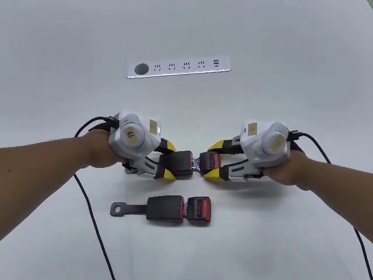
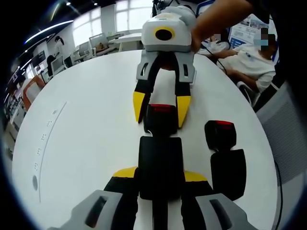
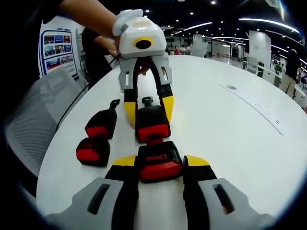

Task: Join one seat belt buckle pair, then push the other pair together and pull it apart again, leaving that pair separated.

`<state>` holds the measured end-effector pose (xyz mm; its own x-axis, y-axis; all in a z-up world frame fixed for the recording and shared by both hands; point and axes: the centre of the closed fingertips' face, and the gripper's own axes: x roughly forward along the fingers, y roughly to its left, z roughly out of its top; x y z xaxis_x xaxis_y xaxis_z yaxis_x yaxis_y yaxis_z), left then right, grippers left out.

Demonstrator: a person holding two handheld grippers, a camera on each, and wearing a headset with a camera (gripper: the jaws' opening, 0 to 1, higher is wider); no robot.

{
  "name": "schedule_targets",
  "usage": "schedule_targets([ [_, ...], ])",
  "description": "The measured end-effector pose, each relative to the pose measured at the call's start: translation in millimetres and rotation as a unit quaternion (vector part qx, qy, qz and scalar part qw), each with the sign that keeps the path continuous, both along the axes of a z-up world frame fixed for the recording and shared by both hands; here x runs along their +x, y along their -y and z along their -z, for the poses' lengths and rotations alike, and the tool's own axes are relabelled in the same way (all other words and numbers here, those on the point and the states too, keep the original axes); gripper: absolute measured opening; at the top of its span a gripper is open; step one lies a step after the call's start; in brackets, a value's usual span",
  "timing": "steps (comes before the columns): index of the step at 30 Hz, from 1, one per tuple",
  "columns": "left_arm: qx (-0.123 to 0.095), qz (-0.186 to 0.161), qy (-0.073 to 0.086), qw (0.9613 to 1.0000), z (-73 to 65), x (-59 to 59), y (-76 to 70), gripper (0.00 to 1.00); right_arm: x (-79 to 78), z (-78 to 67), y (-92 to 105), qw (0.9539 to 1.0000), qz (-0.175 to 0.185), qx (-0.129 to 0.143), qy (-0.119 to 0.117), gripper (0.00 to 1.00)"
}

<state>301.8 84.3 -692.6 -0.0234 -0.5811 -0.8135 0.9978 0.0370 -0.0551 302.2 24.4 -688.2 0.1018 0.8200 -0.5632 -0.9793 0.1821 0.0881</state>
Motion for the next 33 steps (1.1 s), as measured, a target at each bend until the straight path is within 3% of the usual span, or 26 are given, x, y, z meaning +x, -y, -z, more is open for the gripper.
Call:
schedule_targets([
  [14,0.006,0.001,0.0,1.0,-4.7,-4.1,4.0,0.34,-2.8,-1.1,9.1,1.0,-0.001,-0.003,-0.001,0.34],
  [33,0.011,0.0,0.0,0.9999,-2.4,-1.9,1.4,0.34,-6.9,-3.5,51.5,0.9997,0.02,-0.011,-0.005,0.34],
])
